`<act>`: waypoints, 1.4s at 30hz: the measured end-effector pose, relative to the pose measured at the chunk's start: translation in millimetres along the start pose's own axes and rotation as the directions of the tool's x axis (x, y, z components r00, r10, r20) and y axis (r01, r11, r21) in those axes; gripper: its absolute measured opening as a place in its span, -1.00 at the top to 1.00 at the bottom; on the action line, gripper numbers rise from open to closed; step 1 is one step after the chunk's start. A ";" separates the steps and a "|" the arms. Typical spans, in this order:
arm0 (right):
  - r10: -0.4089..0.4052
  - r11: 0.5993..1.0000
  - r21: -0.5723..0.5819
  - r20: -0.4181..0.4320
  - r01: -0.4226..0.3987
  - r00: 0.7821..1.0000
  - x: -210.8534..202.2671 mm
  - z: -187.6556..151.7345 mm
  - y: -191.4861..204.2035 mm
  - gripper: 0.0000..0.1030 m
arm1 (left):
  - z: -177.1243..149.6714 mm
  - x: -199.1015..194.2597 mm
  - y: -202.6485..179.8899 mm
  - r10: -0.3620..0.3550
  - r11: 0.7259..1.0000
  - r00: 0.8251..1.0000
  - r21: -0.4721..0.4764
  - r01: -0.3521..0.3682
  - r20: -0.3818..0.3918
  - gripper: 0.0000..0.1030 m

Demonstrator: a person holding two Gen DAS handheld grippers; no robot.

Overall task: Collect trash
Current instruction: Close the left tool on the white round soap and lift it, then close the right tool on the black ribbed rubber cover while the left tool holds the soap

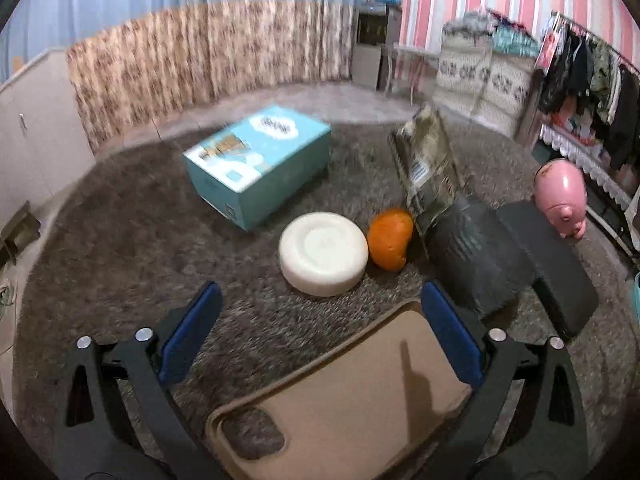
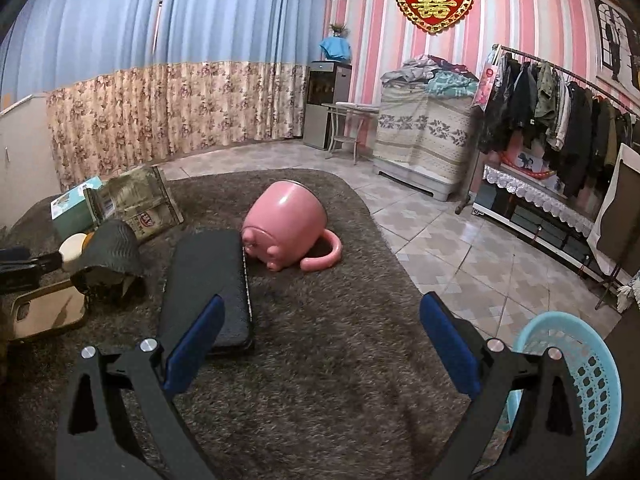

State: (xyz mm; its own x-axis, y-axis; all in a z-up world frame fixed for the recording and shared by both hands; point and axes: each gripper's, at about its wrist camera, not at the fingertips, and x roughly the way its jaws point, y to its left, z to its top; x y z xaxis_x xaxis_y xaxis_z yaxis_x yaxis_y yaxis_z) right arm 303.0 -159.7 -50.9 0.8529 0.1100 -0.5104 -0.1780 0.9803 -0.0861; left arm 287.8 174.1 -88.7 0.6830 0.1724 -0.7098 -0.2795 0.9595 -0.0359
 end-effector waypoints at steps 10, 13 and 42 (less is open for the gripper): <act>0.002 1.000 -0.003 -0.009 -0.002 1.000 3.2 -0.9 2.4 -0.86 | 21.6 41.8 6.8 -0.014 1.000 0.983 -0.001 0.014 -0.182 -0.39; 0.002 1.000 -0.007 -0.012 -0.002 1.000 6.0 -2.4 4.6 -0.86 | 25.8 46.9 4.6 -0.008 1.000 0.982 0.016 0.011 -0.190 -0.39; 0.260 0.963 -0.063 -0.035 -0.261 0.965 7.7 21.4 90.1 -0.86 | -28.6 -57.6 67.3 0.163 0.985 0.957 -0.103 -0.141 0.240 -0.18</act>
State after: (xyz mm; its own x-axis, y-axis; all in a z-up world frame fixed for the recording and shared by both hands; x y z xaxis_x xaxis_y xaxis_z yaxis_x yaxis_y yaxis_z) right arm 304.0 -67.0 -44.3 0.7599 0.3550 -0.5445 -0.4255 0.9050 -0.0037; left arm 210.4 222.4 -70.4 0.7701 0.3744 -0.5165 -0.4413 0.8973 -0.0076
